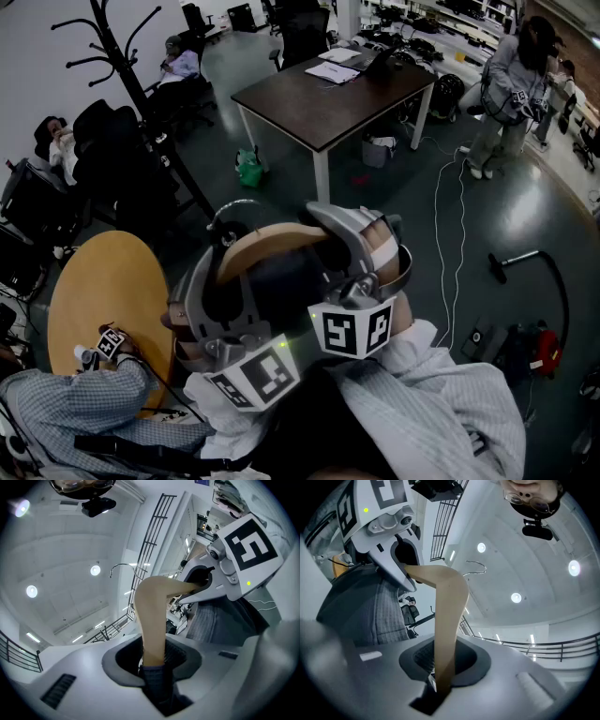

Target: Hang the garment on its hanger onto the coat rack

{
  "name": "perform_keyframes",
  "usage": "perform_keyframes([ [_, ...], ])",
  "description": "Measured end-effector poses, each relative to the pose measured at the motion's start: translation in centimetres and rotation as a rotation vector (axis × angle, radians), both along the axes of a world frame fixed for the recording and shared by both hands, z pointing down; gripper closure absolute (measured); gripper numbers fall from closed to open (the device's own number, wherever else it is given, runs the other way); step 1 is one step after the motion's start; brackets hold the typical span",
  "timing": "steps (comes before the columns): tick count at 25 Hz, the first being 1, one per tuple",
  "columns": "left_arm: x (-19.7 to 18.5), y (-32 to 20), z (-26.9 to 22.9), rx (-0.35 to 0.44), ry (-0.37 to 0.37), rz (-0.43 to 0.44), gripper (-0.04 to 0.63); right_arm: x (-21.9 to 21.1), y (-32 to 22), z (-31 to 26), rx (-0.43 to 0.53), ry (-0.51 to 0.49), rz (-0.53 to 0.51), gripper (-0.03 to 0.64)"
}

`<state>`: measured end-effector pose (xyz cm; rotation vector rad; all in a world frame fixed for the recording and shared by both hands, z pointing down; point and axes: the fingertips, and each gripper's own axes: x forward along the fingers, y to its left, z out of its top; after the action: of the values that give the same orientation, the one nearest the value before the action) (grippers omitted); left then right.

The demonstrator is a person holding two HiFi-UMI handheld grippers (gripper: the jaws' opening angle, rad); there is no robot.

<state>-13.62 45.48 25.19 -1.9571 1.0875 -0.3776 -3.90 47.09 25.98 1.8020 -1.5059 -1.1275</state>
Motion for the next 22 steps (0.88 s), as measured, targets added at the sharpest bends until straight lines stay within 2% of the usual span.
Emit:
perform_keyframes([
  [12,1.1,0.8,0.9,-0.013,-0.009,-0.004,0.489,1.1,0.8,0.8,-0.007,-0.004,-0.005,0.570],
  [22,1.6,0.1,1.8,-0.034,-0.025,-0.065,0.489,1.6,-0.5,1.8,-0.017,-0.015,-0.068,0.566],
])
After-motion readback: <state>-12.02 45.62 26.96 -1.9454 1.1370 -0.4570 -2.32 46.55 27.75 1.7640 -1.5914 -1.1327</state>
